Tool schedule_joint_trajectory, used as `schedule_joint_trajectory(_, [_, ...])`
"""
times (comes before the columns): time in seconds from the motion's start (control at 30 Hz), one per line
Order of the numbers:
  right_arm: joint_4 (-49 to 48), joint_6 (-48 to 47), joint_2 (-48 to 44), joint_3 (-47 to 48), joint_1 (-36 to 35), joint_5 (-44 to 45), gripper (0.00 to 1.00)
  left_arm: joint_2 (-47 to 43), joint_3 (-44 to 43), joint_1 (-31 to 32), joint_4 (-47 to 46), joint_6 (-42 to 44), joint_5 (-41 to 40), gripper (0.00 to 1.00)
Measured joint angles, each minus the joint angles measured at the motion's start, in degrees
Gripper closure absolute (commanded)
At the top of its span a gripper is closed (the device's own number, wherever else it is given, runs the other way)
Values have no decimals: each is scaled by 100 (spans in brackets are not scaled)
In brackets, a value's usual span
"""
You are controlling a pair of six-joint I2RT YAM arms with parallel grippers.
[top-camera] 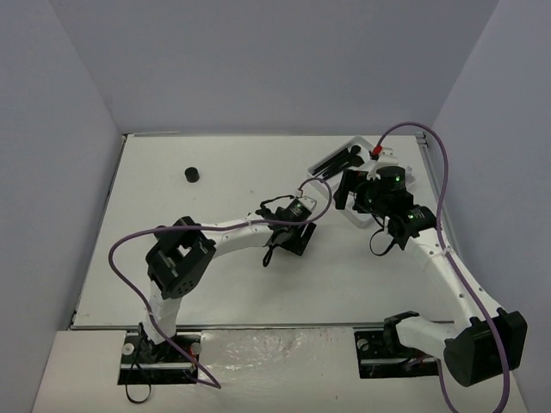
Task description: Organize the makeup
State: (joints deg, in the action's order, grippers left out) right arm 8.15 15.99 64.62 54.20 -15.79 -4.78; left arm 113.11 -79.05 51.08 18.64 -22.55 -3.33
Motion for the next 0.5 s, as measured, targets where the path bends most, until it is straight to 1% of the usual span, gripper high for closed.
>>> schedule_joint_trajectory(0.03, [1, -1, -38, -10, 0, 0, 0, -13, 44, 1, -27, -49, -25, 16])
schedule_joint_trajectory(0.13, [-1, -18, -143, -21, 0, 0, 0, -75, 175, 1, -54, -149, -121, 8])
schedule_joint_trajectory(0.23, [3, -84, -236, -22, 0, -11, 0, -264, 257, -13, -43, -203, -204, 6])
schedule_joint_trajectory(0.4, [2, -212, -324, -22, -85, -66, 0, -1072, 423, -158, -59, -245, -286, 6])
schedule_joint_trajectory(0.5, [31, -313, -262, 9, -305, -67, 0, -1837, 693, -543, -74, -291, -297, 6])
